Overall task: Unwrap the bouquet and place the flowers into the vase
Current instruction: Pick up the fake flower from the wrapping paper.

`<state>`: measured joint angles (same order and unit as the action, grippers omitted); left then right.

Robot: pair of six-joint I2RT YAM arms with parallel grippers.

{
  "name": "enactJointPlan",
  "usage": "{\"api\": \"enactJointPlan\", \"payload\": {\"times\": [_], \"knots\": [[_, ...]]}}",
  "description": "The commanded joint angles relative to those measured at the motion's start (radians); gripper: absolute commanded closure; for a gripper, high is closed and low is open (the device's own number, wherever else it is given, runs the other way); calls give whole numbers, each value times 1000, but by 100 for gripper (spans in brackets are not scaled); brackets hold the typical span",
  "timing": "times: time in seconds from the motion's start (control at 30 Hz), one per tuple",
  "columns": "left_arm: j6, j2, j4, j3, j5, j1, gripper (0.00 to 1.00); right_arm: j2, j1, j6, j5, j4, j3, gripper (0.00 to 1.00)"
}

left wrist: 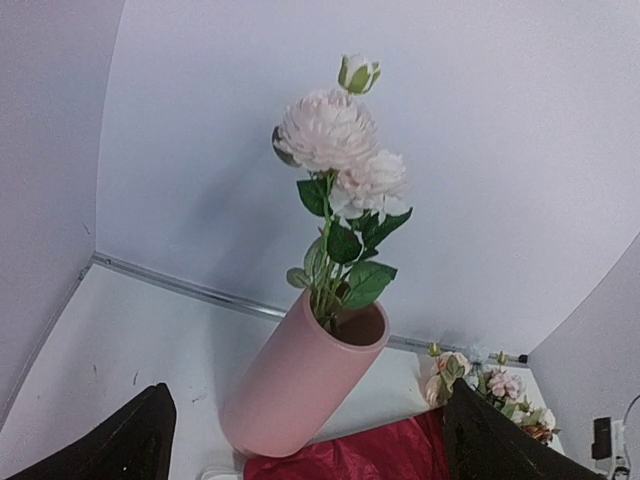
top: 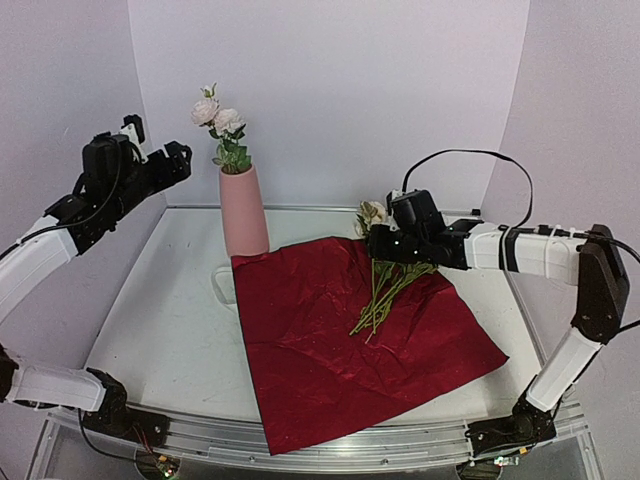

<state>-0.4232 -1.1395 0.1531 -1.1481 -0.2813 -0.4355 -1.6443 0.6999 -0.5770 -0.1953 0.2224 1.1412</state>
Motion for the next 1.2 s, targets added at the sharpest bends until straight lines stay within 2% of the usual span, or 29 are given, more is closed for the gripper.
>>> {"api": "enactJointPlan", "payload": {"times": [0.0,0.17,0.27,0.47,1.03,1.17], "knots": [[13,64,-60,5,42,1,6,-70,-11,-32,-71,-71,76,51],[34,27,-149,9,404,-1,10,-160,-23,-30,-77,-108,137,56],[1,-24,-190,-2,521,-2,10,-211,-35,-29,-64,-123,172,56],[-35,-70,-231,10,567,-16,7,-304,-56,-28,-27,-144,225,58],[0,-109,-262,25,582,-34,5,-472,-72,-25,-24,-171,283,63],[2,-104,-264,33,583,-34,5,-499,-74,-29,-17,-177,294,73]]}}
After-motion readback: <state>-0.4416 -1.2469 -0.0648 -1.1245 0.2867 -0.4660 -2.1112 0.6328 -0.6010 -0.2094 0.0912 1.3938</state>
